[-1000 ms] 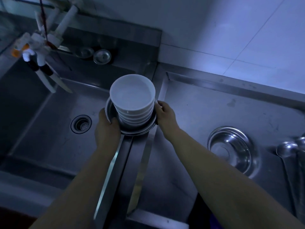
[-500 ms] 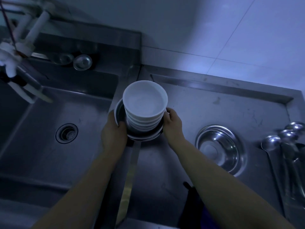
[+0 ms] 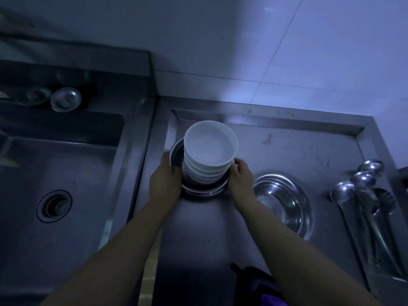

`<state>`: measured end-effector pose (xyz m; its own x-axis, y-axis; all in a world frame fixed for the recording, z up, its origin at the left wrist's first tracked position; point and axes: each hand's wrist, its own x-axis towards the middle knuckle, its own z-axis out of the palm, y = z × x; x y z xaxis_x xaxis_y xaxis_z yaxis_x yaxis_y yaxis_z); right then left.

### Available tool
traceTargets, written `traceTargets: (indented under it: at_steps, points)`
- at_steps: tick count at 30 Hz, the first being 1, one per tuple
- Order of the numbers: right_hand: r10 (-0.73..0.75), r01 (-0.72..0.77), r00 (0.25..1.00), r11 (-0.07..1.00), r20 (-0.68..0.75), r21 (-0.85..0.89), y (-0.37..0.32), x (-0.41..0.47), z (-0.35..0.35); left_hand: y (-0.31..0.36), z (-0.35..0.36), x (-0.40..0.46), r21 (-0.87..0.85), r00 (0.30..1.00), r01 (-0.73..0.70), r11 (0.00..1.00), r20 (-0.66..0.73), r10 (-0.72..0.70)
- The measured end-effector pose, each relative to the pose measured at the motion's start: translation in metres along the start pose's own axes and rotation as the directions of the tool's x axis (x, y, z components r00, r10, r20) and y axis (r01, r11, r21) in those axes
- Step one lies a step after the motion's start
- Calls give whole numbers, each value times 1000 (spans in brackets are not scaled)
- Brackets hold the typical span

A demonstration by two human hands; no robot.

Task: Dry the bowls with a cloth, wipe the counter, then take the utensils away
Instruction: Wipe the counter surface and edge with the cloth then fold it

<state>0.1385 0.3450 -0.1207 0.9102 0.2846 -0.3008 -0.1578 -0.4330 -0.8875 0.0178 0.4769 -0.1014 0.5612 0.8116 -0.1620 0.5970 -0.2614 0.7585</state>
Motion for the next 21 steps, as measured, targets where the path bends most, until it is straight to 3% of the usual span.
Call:
traceTargets:
  at_steps: [13, 21]
  points:
    - [-5, 5, 1000, 999, 15, 47, -21, 51, 27, 4, 3, 63, -89, 999, -21, 996, 28, 23]
    - [-7, 6, 1000, 998, 9, 59, -30, 71, 47, 3, -5, 93, -37, 999, -26, 999, 17, 27]
